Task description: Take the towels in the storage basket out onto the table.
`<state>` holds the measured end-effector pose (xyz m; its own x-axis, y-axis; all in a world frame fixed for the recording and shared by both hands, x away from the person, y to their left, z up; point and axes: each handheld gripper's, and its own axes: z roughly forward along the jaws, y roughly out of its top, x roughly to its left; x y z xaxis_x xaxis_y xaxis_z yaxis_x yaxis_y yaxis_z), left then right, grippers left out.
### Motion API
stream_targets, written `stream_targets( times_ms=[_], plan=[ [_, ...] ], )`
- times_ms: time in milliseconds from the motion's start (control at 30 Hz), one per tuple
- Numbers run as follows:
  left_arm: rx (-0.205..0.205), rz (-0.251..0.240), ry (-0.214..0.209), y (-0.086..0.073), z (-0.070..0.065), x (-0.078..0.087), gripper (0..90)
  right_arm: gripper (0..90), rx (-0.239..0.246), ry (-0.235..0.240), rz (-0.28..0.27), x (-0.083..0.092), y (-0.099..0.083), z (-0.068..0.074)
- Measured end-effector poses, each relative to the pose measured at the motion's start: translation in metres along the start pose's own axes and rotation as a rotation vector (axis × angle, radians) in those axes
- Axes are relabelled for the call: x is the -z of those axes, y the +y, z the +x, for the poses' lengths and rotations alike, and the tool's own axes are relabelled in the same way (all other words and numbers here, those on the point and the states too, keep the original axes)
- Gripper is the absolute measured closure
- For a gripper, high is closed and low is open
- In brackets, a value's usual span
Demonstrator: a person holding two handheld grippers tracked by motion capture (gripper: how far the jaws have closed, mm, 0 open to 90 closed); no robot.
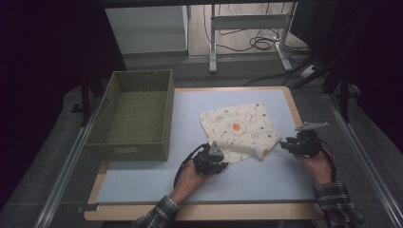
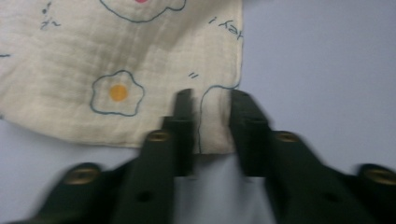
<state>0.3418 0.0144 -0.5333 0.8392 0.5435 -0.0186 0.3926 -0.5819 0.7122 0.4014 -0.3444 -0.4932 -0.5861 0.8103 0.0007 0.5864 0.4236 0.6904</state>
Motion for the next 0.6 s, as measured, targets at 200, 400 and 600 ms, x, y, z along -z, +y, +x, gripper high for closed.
stream_targets(
  times_ms=[200, 400, 600],
  plan=[
    [0.032, -0.055, -0.023, -0.001, 0.007, 0.025, 87.8, 58.8, -0.003, 0.003, -0.002, 0.005, -0.005, 0.000],
    [0.097, -0.040, 0.046, -0.017, 0.022, 0.051, 86.5, 56.3, -0.007, 0.033, -0.014, 0.006, -0.006, 0.004],
    [0.121, -0.016, 0.062, -0.036, 0.026, 0.036, 83.2, 51.2, 0.000, 0.069, 0.010, -0.013, -0.005, 0.012]
  ],
)
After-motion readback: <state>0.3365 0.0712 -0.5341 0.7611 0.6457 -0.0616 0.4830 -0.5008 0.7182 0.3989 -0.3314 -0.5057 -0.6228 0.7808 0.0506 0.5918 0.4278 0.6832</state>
